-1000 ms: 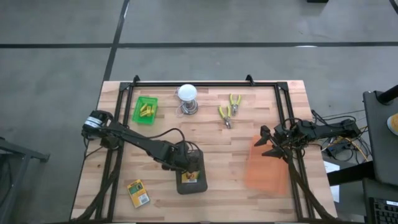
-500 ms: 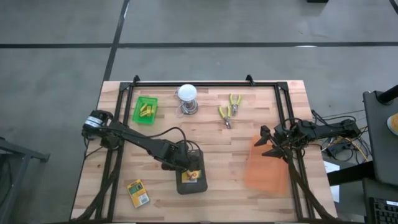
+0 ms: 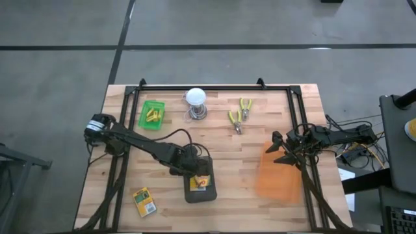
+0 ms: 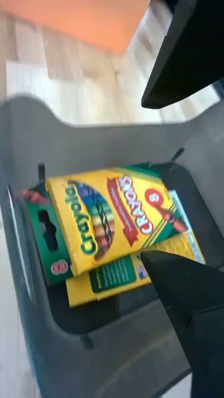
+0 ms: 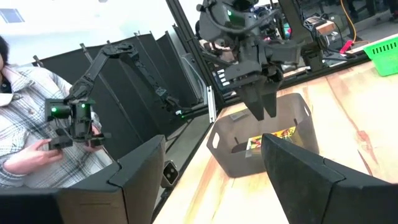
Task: Pick & Place School Supplies
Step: Put the yellow crayon box into the black bin
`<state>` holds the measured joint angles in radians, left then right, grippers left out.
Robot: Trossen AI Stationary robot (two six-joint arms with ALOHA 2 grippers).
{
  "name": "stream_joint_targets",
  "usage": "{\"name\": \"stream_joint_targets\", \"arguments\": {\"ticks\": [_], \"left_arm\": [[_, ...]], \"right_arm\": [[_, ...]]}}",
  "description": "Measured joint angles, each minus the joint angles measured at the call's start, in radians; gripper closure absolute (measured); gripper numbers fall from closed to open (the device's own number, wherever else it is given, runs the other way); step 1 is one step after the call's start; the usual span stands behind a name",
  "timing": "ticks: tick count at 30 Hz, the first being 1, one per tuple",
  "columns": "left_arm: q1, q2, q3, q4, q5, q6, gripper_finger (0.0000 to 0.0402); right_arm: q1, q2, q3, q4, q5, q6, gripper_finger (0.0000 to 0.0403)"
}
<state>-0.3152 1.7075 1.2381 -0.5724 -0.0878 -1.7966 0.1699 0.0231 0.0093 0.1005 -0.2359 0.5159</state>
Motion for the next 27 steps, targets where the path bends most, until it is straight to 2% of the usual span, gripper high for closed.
{"name": "stream_joint_targets", "arguments": {"ticks": [12,21,27], "left_arm": [[0.013,-0.143,0.0,0.006,-0.086,0.104,0.0005],[0.014,-0.284,0.0,-0.164,-0.091,0.298,0.0005],[0.014,-0.348,0.0,-0.184,-0.089,0.323,0.0005]], "right_arm": [[0.0,-0.001,0.0,0.0,0.0,0.0,0.0138],[0.0,-0.001,0.0,0.0,0.0,0.0,0.0144],[0.0,-0.001,0.0,0.0,0.0,0.0,0.0139]]}}
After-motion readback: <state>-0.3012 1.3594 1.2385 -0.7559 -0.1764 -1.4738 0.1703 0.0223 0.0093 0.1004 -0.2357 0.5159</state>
